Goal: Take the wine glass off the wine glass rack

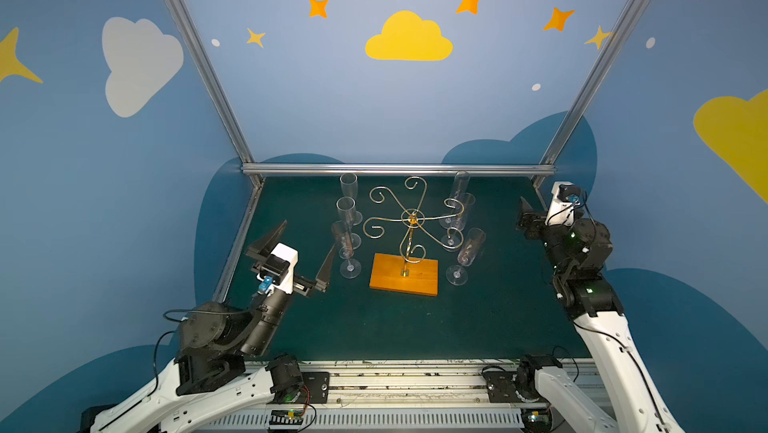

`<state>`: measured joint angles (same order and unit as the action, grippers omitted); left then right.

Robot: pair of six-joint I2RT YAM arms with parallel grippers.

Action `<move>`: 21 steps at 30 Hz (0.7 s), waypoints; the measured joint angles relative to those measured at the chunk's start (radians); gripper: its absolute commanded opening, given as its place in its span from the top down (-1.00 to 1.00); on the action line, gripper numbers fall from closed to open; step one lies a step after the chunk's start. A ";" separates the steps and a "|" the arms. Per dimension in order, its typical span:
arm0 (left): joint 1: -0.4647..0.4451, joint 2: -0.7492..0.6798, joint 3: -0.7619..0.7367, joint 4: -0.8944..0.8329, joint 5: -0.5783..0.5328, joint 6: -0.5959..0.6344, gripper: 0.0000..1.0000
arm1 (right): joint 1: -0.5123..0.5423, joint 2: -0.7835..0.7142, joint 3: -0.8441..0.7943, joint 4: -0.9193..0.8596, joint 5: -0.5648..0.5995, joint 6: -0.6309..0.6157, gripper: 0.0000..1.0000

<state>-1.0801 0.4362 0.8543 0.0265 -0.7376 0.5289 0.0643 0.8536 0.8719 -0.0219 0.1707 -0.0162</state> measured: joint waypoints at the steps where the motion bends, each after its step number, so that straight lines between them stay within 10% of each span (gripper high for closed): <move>1: 0.009 0.013 -0.004 0.023 -0.006 0.027 -0.99 | -0.025 0.011 -0.010 0.002 0.017 0.018 -0.77; 6: 0.146 0.072 -0.003 0.051 0.022 0.031 -0.99 | -0.156 0.058 -0.086 0.033 0.073 0.122 -0.77; 21: 0.975 0.323 -0.098 0.027 0.446 -0.484 -0.99 | -0.219 0.106 -0.323 0.120 -0.065 0.144 -0.77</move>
<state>-0.1047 0.7597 0.7559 0.0536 -0.2913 0.0448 -0.1551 0.9596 0.5491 0.0982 0.1059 0.1280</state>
